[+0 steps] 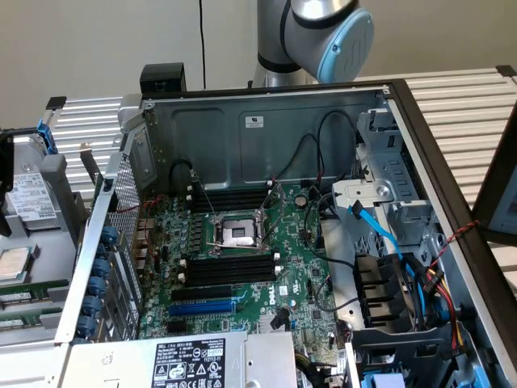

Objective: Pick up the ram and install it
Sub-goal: 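Pick up the ram and move it above insertion slot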

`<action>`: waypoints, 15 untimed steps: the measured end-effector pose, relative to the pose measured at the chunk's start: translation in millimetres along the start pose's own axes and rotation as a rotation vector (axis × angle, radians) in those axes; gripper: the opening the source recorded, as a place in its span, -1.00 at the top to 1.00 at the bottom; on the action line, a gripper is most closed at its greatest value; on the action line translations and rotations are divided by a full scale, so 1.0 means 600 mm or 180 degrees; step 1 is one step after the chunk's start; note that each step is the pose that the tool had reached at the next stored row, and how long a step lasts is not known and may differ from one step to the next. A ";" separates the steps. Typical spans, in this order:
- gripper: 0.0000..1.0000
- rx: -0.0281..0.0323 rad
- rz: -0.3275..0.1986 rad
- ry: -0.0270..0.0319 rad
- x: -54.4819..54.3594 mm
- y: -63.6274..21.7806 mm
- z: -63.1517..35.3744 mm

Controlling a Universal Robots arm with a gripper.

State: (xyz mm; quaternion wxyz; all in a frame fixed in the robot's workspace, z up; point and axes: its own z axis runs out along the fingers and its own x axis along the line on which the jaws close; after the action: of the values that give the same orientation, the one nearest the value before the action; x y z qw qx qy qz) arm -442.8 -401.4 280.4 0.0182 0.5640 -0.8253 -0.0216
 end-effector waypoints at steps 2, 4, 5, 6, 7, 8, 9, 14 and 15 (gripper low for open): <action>0.39 0.0009 -0.0041 -0.0002 0.004 -0.001 0.000; 0.39 0.0016 -0.0093 -0.0002 0.006 -0.002 0.000; 0.39 0.0018 -0.0124 -0.0001 0.006 -0.002 0.000; 0.39 0.0021 -0.0165 0.0001 0.006 -0.002 0.000; 0.39 0.0022 -0.0214 0.0003 0.006 -0.002 0.000; 0.39 0.0022 -0.0266 0.0006 0.007 -0.002 0.000; 0.39 0.0023 -0.0311 0.0008 0.007 -0.002 0.000; 0.39 0.0026 -0.0548 0.0024 0.007 -0.002 0.003; 0.39 0.0026 -0.0579 0.0027 0.007 -0.002 0.004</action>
State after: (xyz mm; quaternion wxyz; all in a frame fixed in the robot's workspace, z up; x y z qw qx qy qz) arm -443.0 -405.6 277.7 0.0174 0.6368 -0.7706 -0.0174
